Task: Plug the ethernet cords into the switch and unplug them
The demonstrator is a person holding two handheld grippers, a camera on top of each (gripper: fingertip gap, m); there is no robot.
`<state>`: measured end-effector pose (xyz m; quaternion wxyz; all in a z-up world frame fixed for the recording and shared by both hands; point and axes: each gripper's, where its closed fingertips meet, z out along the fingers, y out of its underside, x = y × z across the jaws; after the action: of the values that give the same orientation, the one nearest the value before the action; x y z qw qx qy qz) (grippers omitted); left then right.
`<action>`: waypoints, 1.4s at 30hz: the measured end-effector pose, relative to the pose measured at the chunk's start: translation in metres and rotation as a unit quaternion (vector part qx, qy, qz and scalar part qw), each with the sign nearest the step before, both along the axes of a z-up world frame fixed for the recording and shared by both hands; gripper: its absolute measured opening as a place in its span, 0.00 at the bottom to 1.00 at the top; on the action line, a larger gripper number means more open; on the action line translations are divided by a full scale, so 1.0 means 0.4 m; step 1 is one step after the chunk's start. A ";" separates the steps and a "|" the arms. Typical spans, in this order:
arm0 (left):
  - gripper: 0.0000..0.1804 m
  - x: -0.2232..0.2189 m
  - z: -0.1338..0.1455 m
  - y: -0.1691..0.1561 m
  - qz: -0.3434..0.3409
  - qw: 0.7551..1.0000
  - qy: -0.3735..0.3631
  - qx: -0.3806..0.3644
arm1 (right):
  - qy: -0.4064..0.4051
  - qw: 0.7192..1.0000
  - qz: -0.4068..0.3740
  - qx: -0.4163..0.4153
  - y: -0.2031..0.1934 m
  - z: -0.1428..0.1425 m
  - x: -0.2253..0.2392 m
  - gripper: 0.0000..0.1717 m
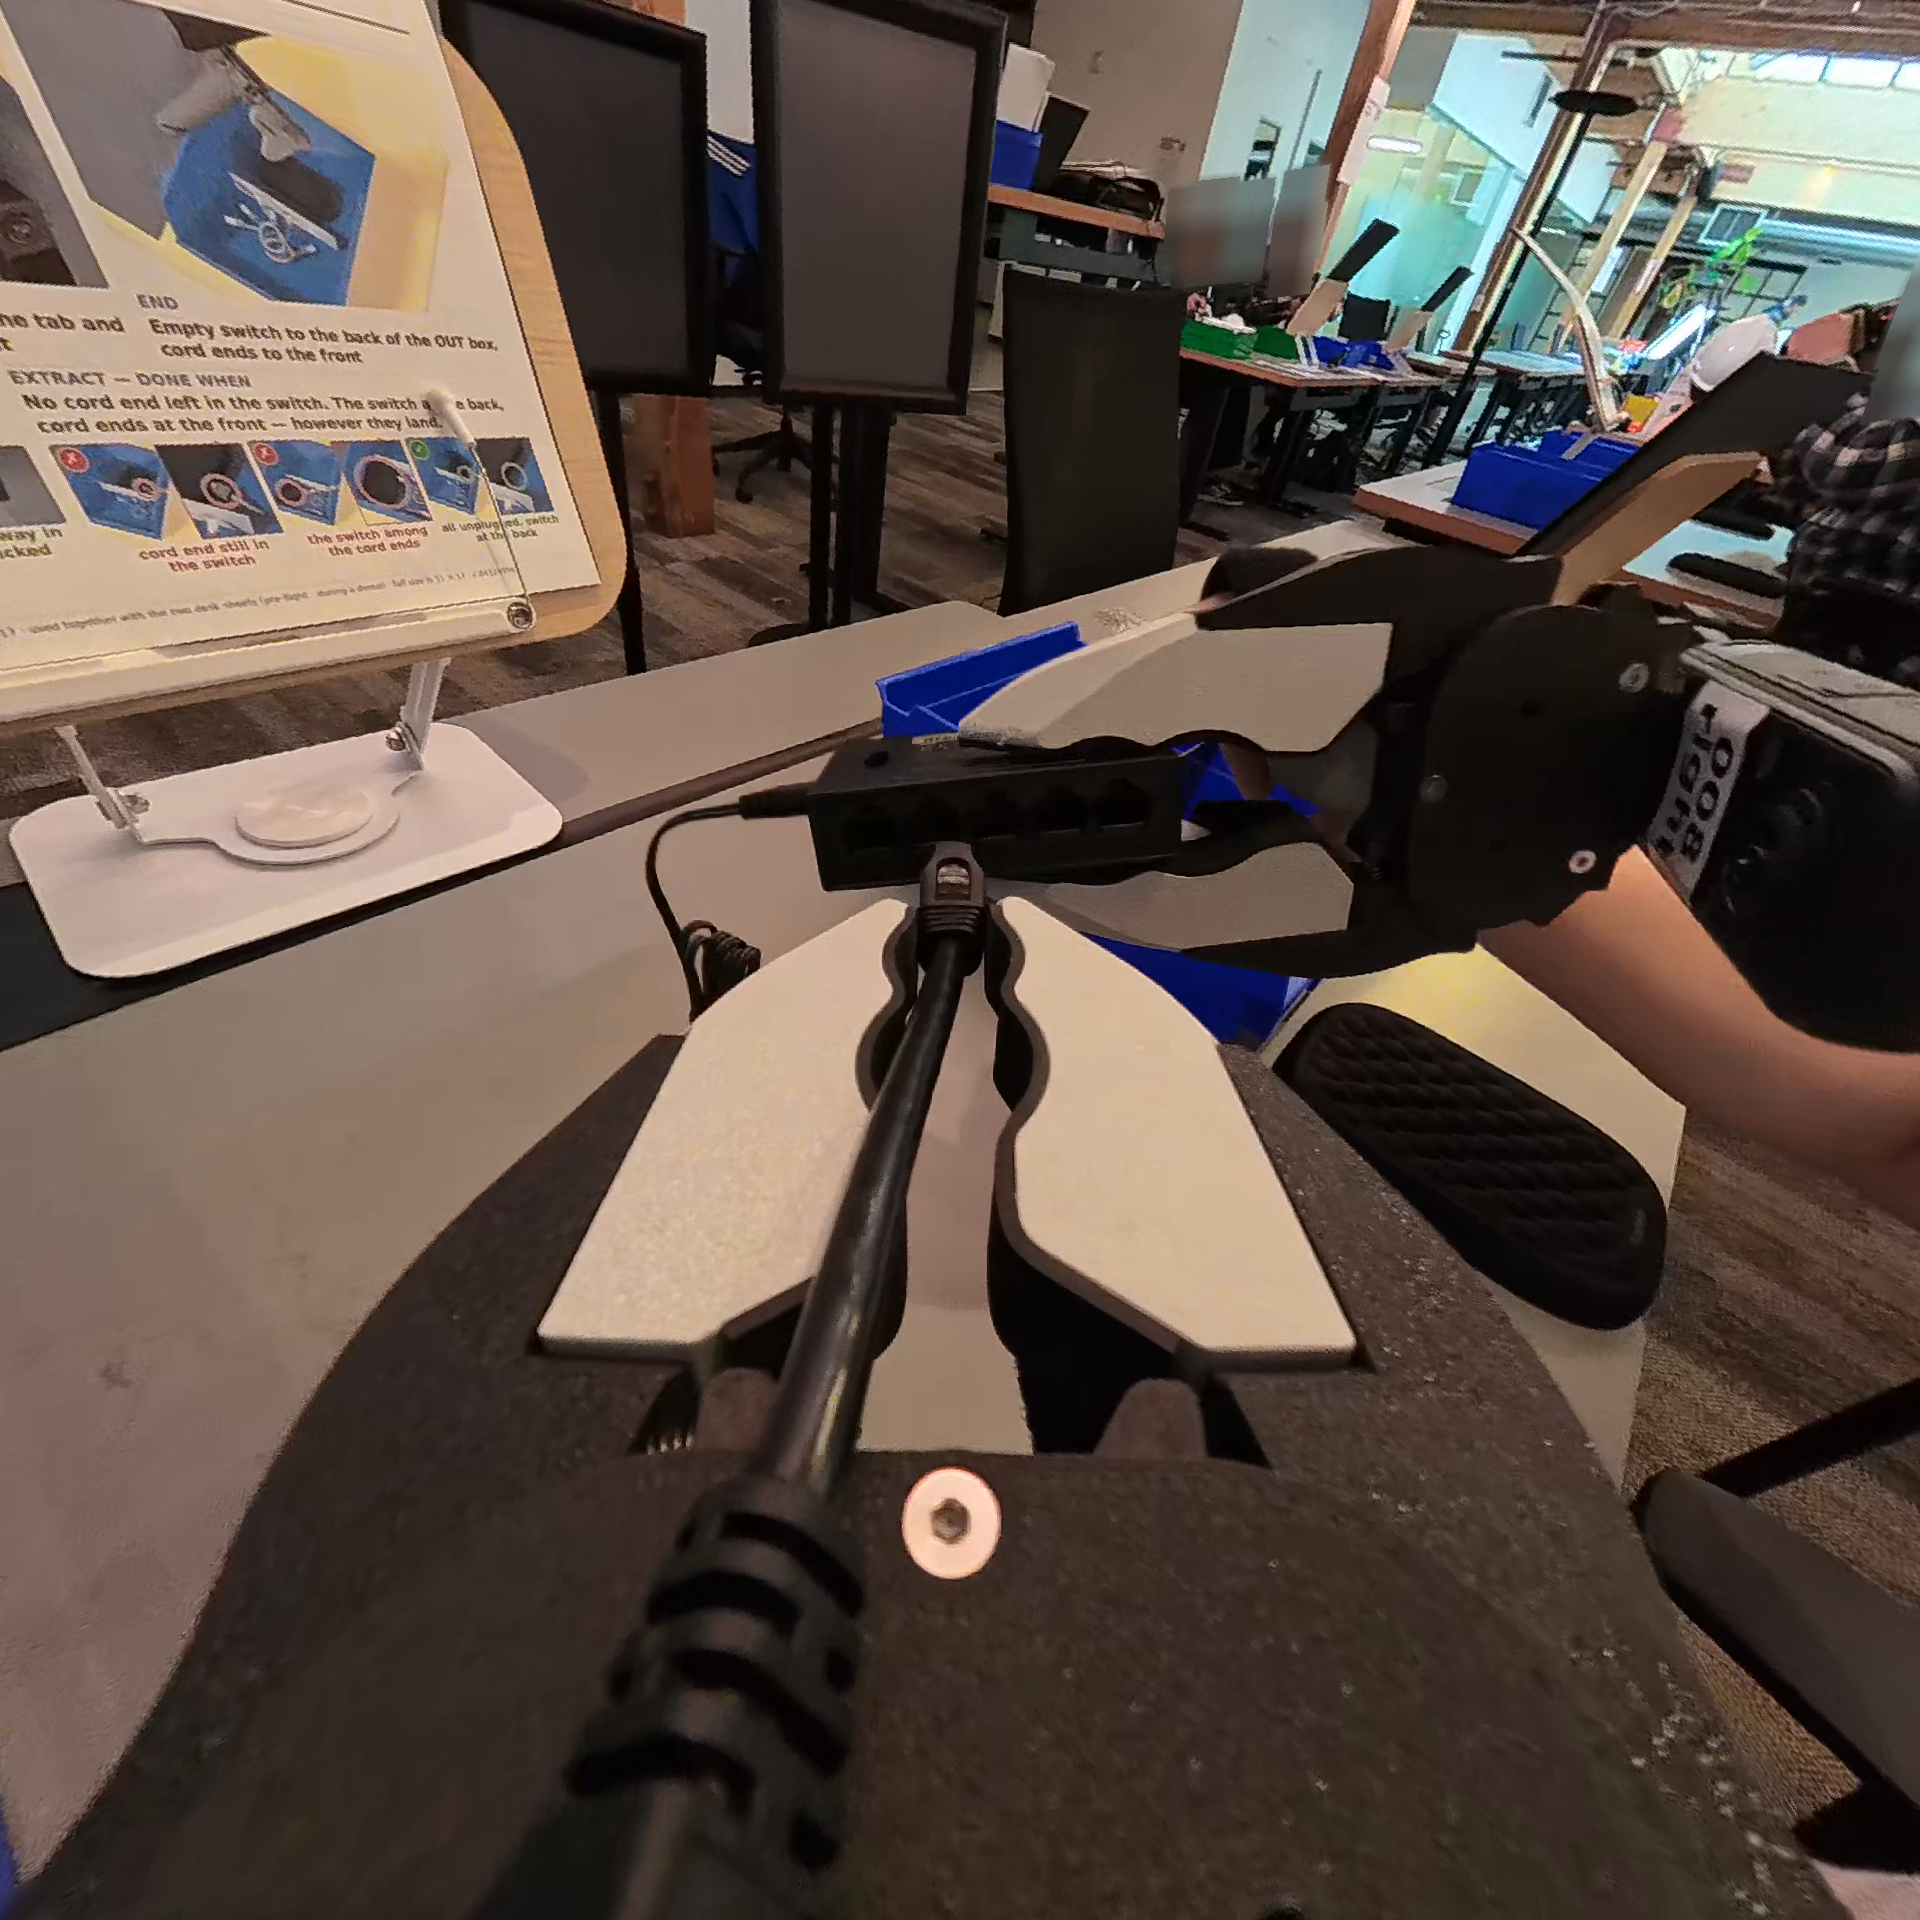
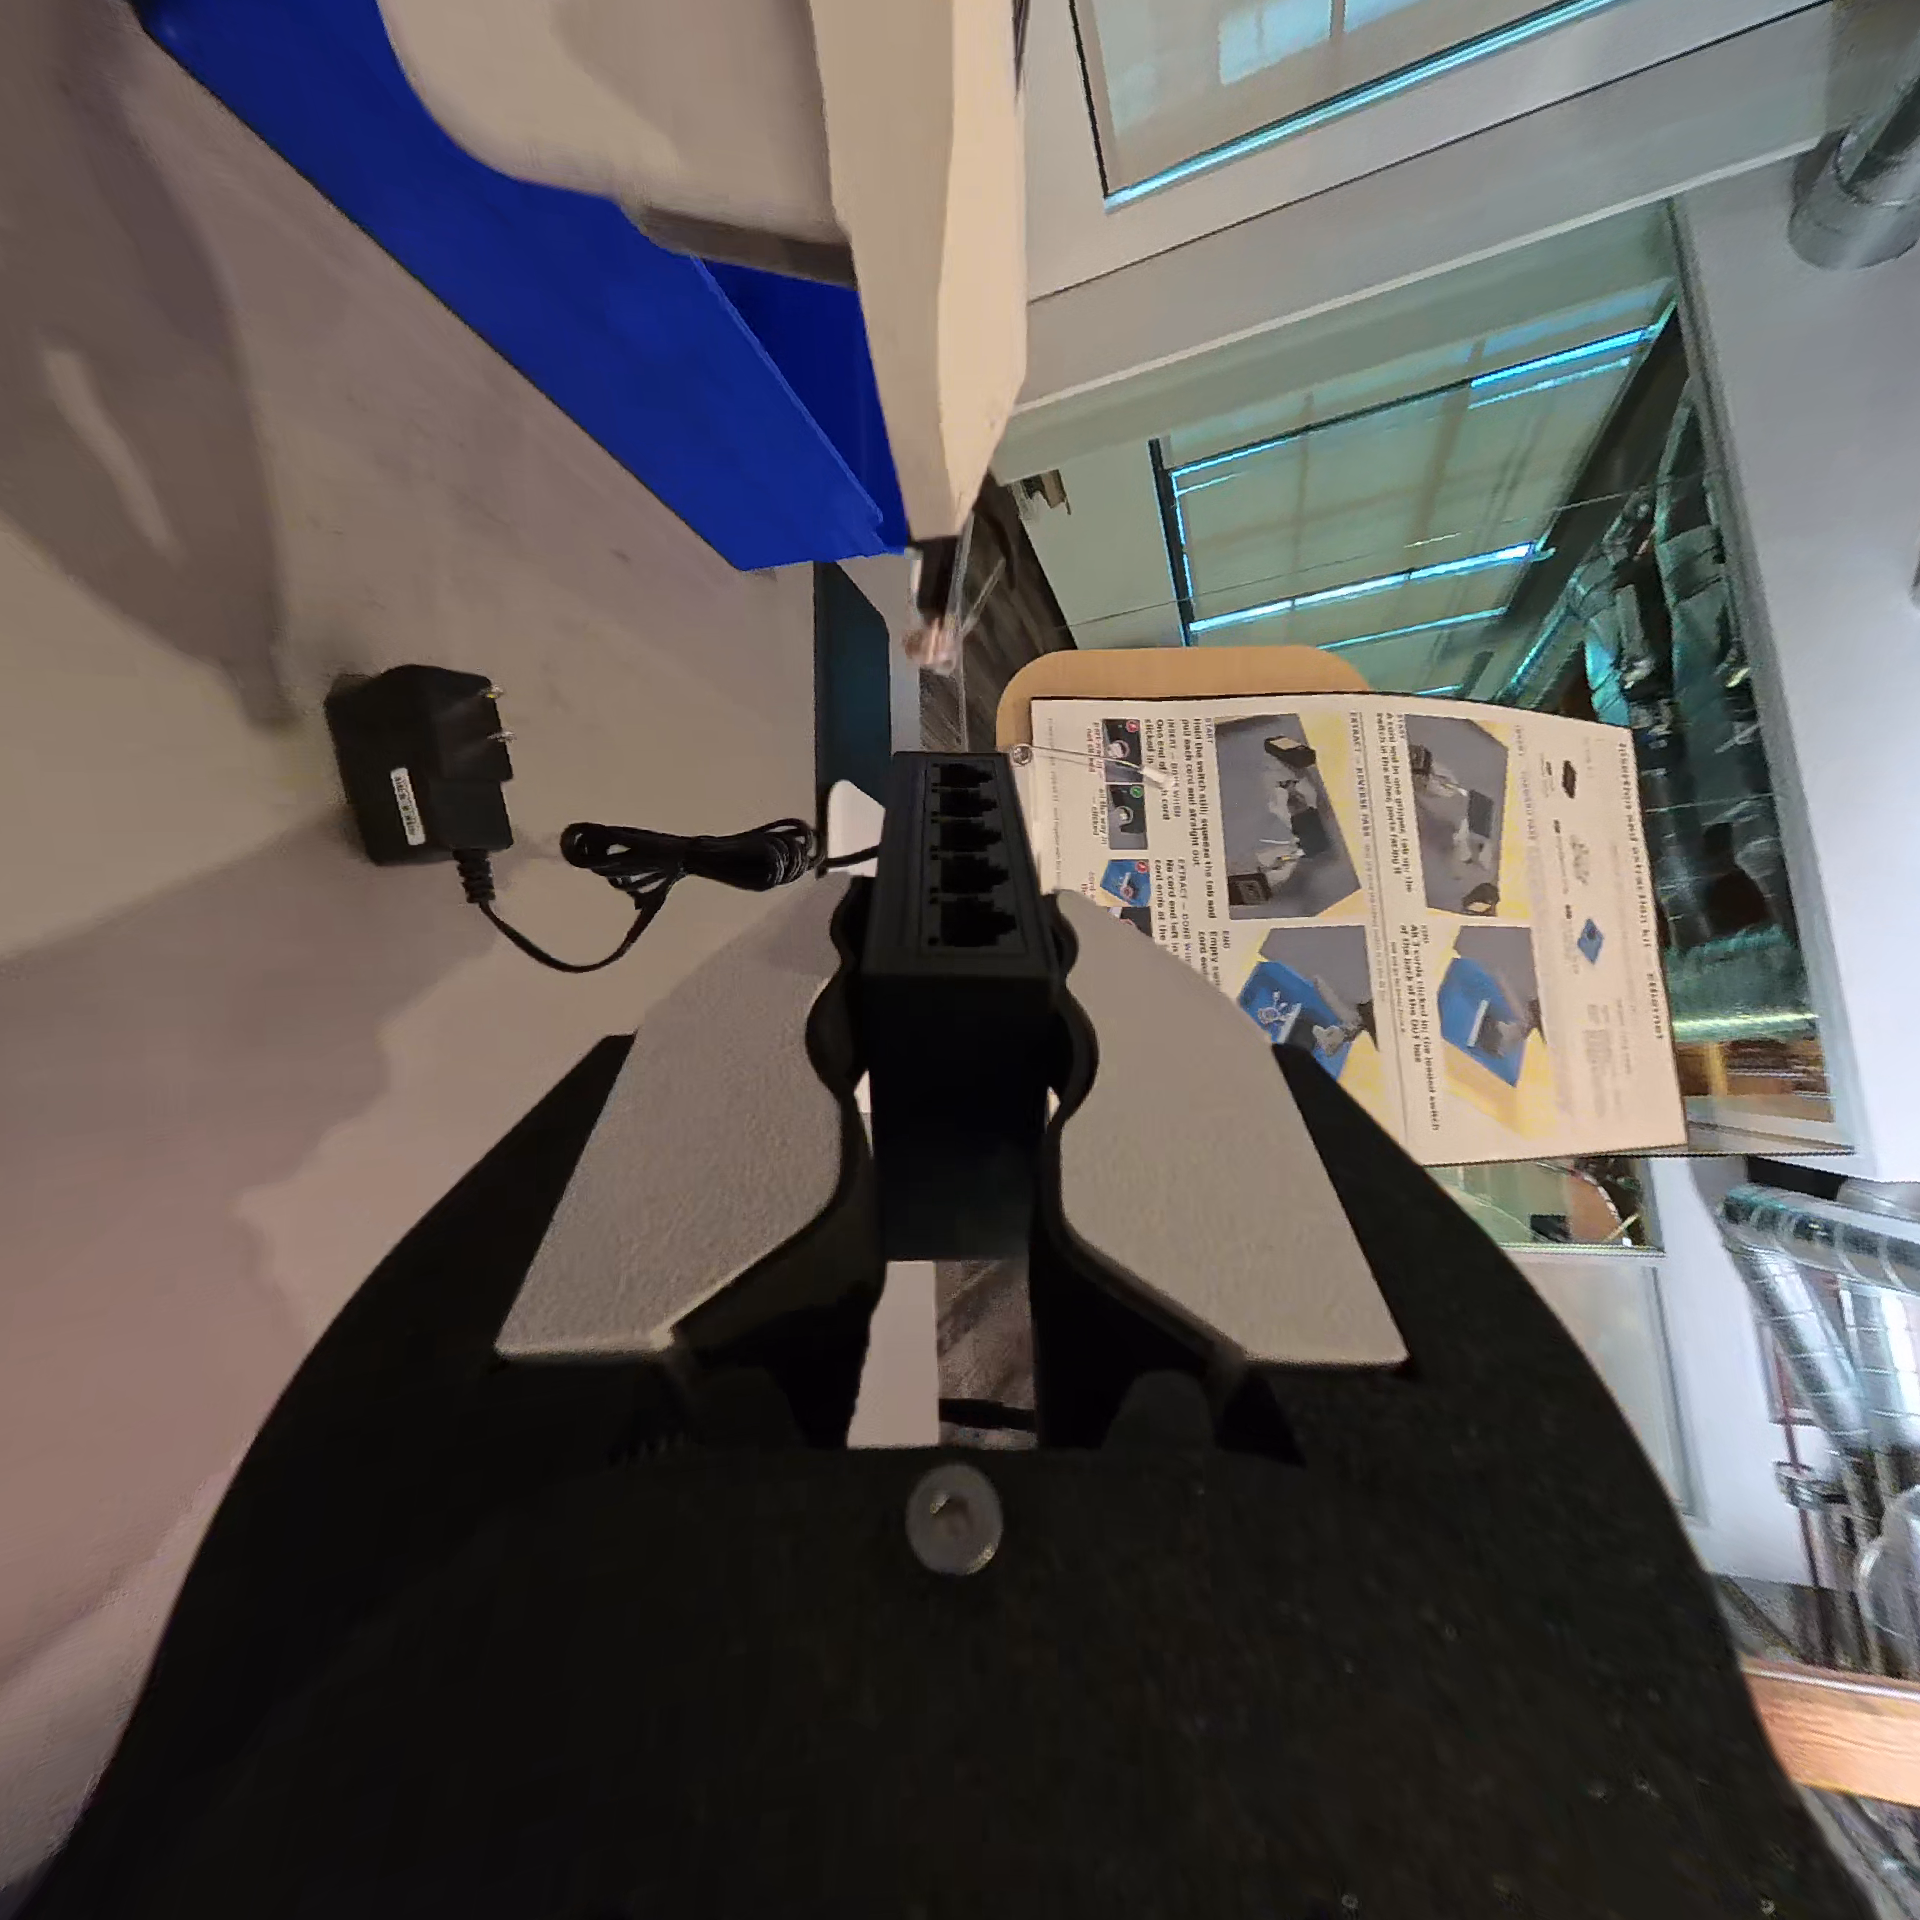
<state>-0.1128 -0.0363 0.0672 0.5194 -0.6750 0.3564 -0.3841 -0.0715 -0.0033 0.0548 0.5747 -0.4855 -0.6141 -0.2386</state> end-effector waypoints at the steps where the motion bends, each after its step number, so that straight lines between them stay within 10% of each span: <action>1: 0.06 0.003 -0.001 0.002 0.001 1.000 -0.005 -0.002 | -0.004 1.000 0.000 0.006 0.000 0.002 -0.002 0.17; 42: 0.06 -0.014 0.000 0.051 0.038 0.996 -0.082 0.002 | 0.015 1.000 0.005 0.018 -0.022 0.022 -0.064 0.17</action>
<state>-0.1186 -0.0158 0.0671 0.5625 -0.6531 0.2879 -0.4172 -0.0973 -0.0122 0.0634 0.5936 -0.4758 -0.6033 -0.2394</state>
